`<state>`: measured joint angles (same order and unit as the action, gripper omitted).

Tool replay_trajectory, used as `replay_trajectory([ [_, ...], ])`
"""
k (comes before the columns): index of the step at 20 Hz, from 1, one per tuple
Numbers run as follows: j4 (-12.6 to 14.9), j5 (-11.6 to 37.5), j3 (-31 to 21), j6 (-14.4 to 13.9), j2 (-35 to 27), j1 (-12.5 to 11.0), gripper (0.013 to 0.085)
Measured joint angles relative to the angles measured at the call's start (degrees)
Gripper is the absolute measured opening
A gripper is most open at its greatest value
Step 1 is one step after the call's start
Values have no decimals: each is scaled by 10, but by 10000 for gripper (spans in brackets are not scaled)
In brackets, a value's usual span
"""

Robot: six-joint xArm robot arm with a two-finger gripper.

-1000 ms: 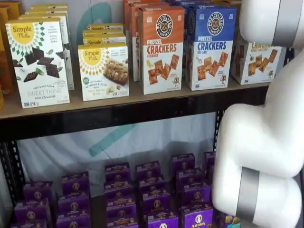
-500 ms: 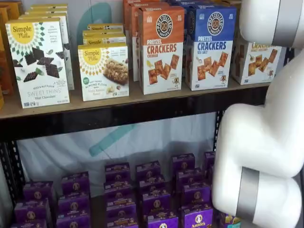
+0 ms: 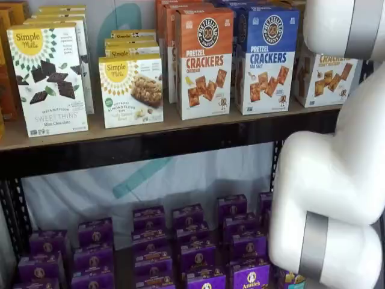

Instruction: Retrieve the yellow and white box located on the top shelf, the sixth one from the left

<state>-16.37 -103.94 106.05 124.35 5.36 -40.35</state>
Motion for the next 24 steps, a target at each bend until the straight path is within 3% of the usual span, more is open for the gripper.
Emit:
replay_trajectory([
  [16,-4,-18,23,4,-9,-10,650],
  [18,-4,-19,24,6,-9,-12,570],
  [24,-3,-30,24,8,-3,-16,570],
])
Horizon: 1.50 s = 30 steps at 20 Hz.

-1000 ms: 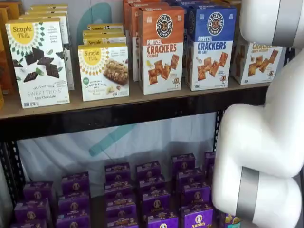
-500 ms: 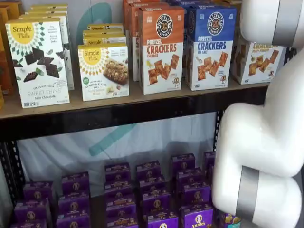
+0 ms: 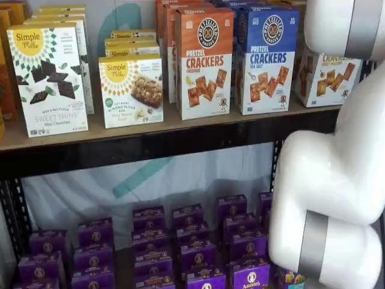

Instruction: Retrieve the yellow and white box located on the top shelf, the sixth one from the left

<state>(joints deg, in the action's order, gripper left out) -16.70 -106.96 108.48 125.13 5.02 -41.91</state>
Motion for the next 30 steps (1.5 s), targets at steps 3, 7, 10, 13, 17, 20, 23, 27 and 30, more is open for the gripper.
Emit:
replay_trajectory([
  [3,-4,0,-12,2,15,-4,570],
  [7,-7,-1,-36,6,42,-10,570],
  [10,-6,-2,-62,16,70,-20,570],
  [13,-3,-1,-86,27,96,-29,570],
  [17,-1,-7,-110,40,123,-42,570],
  [20,3,-21,-120,45,138,-48,570],
  [23,10,-34,-135,48,158,-50,570],
  [27,23,-42,-159,49,184,-45,570],
  [30,34,-44,-180,47,202,-38,570],
])
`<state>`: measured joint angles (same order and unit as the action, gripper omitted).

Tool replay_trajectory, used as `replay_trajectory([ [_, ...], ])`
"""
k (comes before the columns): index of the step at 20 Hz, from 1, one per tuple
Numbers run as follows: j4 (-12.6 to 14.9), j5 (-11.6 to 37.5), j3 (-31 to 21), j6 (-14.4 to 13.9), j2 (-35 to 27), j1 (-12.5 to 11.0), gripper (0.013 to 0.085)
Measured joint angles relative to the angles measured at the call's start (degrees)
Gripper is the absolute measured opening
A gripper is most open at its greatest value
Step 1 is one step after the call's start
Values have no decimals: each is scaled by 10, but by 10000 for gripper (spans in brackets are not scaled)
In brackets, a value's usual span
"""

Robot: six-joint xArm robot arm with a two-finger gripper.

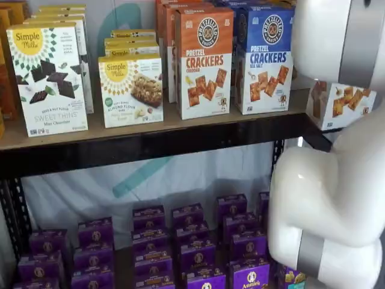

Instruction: Retrieve the yellow and white box located on the top shelf, the sixth one from the left

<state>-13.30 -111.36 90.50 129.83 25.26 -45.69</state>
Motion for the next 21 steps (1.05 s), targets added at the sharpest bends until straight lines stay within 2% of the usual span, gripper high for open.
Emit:
replay_trajectory([
  [21,44,-7,-112,-48,93,69,570],
])
